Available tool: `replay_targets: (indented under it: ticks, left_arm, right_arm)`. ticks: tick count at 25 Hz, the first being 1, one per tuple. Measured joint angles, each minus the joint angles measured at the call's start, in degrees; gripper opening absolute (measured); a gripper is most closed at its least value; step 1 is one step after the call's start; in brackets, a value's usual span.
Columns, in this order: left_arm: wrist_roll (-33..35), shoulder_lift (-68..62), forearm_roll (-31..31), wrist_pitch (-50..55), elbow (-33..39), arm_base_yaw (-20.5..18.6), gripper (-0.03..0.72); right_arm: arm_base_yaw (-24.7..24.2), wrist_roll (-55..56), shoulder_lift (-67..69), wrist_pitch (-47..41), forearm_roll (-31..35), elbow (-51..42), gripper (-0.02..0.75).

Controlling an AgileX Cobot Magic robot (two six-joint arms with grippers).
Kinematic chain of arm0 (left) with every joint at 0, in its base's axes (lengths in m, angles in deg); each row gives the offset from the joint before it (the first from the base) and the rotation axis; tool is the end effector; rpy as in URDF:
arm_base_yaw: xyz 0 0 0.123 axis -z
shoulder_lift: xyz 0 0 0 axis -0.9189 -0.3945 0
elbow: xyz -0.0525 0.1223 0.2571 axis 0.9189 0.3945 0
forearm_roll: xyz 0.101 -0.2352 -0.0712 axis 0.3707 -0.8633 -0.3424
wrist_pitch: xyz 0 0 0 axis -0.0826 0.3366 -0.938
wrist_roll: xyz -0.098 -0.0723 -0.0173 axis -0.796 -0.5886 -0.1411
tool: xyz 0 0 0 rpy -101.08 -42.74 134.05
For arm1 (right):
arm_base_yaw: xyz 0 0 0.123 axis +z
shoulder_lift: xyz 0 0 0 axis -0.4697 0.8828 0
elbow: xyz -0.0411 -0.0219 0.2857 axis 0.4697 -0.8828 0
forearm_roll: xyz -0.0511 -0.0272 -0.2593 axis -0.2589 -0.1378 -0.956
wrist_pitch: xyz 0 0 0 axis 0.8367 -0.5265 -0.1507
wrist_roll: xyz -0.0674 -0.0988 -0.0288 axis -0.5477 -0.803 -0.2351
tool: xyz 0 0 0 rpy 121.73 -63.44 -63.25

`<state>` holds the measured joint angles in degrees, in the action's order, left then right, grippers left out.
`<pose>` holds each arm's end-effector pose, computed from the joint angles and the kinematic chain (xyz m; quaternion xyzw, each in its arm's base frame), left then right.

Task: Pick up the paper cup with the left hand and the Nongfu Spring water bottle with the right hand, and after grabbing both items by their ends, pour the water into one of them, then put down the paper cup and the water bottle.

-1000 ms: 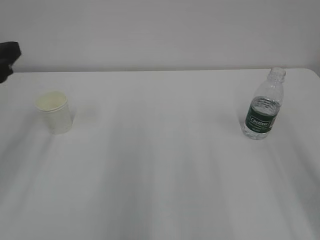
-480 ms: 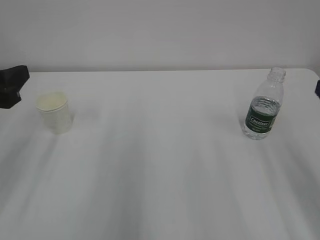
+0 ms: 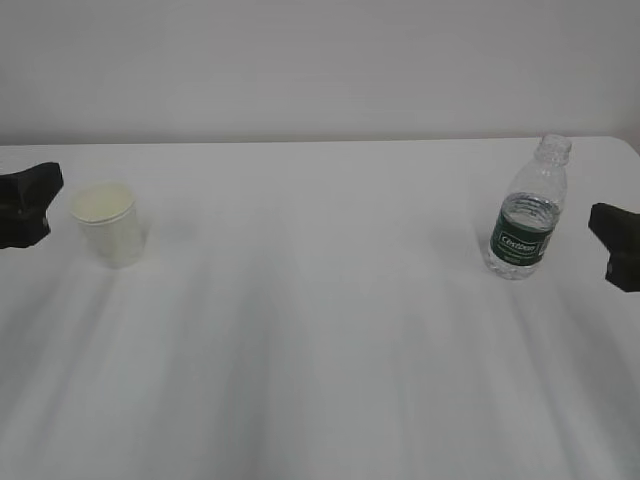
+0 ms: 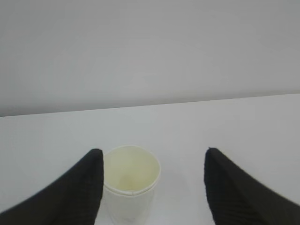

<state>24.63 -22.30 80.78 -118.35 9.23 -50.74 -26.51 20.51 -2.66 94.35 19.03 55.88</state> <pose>0.2685 -0.0679 0.1992 0.0537 0.7539 -0.0889 0.6488 0.2481 0.0203 0.1872 -0.0695 0.7962 0.0337 0.6001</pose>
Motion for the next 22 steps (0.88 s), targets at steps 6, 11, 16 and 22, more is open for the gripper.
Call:
replay_targets:
  ticks: [6, 11, 16, 22]
  left_arm:
    - [0.00, -6.46, 0.36, -2.83, 0.00, 0.00, 0.468]
    - [-1.72, -10.13, 2.60, -5.98, 0.00, 0.00, 0.461]
    - [-2.73, -10.55, 4.52, -7.07, 0.00, 0.00, 0.459]
    - [-3.02, -10.67, 5.16, -6.43, 0.22, 0.00, 0.450]
  right_arm:
    - [0.00, 0.10, 3.49, 0.00, -2.21, 0.00, 0.460]
    - [0.00, 0.10, 7.69, 0.74, -2.71, 0.00, 0.460]
    - [0.00, 0.14, 12.59, 6.19, -2.83, 0.00, 0.460]
    - [0.00, 0.23, 20.20, 14.55, -2.83, 0.00, 0.460]
